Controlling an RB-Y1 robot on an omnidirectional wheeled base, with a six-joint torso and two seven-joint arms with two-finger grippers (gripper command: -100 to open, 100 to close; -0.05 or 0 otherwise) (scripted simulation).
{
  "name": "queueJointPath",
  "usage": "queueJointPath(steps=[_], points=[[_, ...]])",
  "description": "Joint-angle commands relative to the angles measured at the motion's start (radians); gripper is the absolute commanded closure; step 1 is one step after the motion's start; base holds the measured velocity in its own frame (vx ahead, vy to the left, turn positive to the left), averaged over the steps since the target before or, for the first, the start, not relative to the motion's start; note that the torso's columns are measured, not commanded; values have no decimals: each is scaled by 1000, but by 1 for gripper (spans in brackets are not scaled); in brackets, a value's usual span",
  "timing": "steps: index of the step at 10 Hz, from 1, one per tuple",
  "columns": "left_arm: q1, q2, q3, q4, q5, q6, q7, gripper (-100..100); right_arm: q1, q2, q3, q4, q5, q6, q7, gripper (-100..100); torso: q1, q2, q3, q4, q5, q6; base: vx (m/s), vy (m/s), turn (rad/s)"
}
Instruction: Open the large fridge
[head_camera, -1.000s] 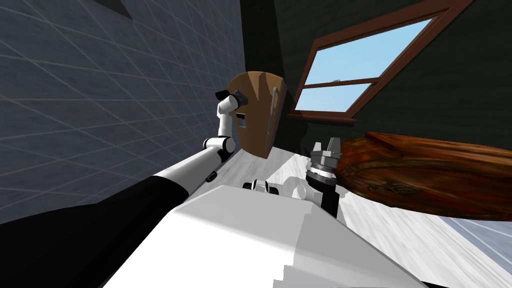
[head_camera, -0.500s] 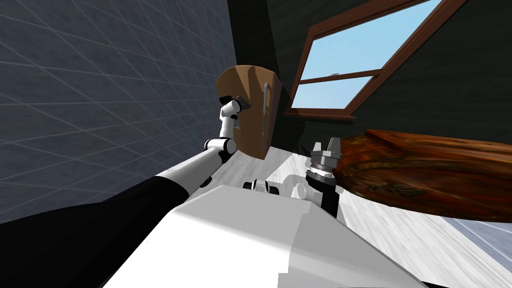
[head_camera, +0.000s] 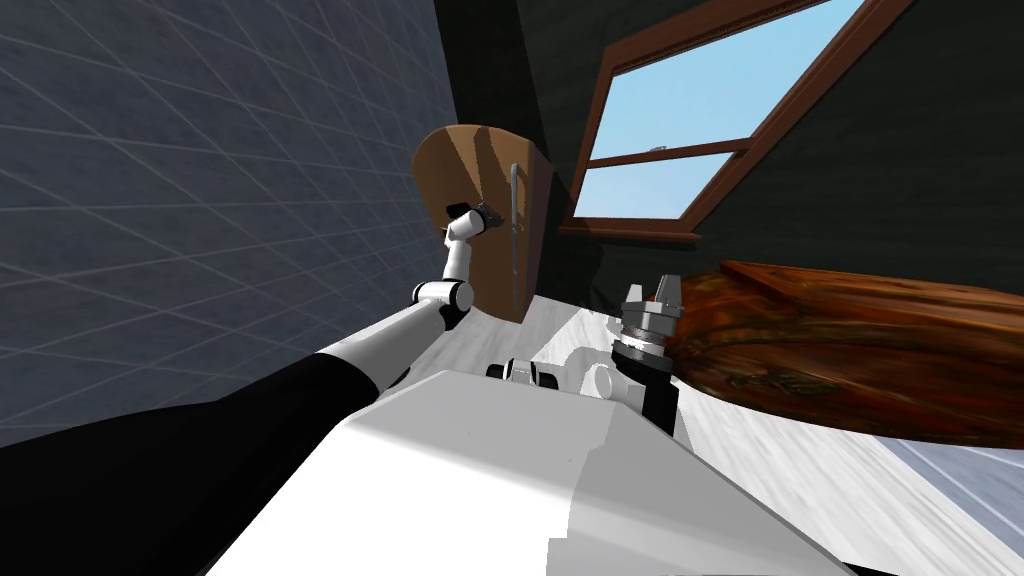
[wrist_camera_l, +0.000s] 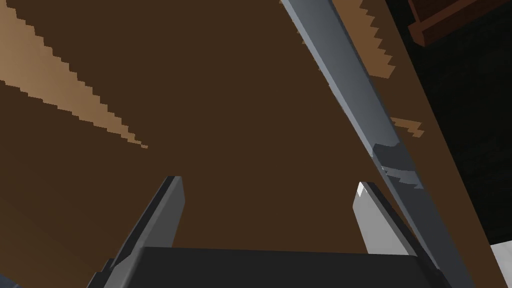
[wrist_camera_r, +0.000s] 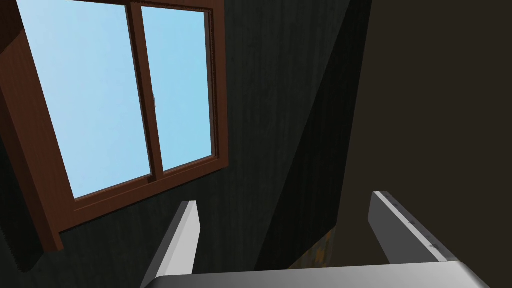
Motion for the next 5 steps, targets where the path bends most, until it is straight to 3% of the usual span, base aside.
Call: queueJointPath(steps=[1, 3, 5], points=[[14, -15, -2, 25, -3, -9, 3, -100, 0, 0, 0, 0, 0, 0, 0, 0, 0, -1, -1, 0, 0, 0, 182, -115, -57], [28, -27, -3, 45, -5, -14, 6, -100, 0, 0, 0, 0, 0, 0, 0, 0, 2, -3, -2, -1, 1, 0, 190, -103, -53], [24, -21, 3, 24, -16, 10, 17, -100, 0, 0, 0, 0, 0, 0, 0, 0, 1, -7, -6, -3, -1, 4, 65, -39, 18]])
